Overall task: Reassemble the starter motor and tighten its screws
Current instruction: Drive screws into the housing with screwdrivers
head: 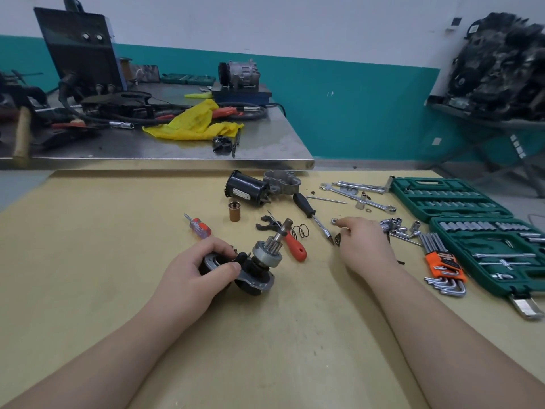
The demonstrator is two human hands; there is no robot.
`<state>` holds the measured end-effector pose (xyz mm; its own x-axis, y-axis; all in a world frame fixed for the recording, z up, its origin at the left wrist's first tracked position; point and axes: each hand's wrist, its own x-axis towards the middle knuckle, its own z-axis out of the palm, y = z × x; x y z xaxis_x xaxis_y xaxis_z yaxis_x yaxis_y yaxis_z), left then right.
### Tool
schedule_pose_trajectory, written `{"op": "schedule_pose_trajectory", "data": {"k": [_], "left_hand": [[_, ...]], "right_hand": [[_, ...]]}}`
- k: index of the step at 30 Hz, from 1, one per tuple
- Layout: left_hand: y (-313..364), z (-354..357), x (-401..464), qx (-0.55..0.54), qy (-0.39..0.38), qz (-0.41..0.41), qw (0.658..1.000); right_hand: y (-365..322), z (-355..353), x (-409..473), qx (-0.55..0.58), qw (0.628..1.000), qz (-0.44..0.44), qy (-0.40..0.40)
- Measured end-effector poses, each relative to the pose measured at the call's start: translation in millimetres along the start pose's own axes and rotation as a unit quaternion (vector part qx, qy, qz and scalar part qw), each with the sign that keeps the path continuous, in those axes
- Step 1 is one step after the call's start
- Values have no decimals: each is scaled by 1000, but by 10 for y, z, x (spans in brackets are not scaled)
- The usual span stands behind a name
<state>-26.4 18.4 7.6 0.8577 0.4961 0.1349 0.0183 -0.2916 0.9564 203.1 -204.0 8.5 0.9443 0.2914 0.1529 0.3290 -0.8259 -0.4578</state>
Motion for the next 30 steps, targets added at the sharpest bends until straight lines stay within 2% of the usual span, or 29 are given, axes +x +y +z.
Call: {"op": "schedule_pose_trajectory", "data": {"k": [4, 8, 12, 18, 22, 25, 30], "left_hand": [[-16, -16, 11, 1, 0, -2, 1000], [-16, -37, 20, 8, -7, -5, 1000], [-13, -38, 4, 20, -6, 5, 1000], [-29, -44, -7, 21, -7, 9, 1000], [-38, -39, 6, 9, -3, 9, 1000], [-45, -38, 5, 15, -6, 12, 1000], [-43, -35, -34, 40, 8, 14, 999]], "right_hand": [[-4, -4, -47, 14, 999, -36, -23], [-41, -7, -101, -47, 996, -58, -49], [-47, -3, -74, -59, 995, -68, -36], [-59, -59, -62, 9, 995, -101, 9], [-50, -94, -83, 114, 983, -91, 116], [-73, -170, -113, 201, 951, -92, 214], [-111, -263, -199, 263, 890, -164, 334]]}}
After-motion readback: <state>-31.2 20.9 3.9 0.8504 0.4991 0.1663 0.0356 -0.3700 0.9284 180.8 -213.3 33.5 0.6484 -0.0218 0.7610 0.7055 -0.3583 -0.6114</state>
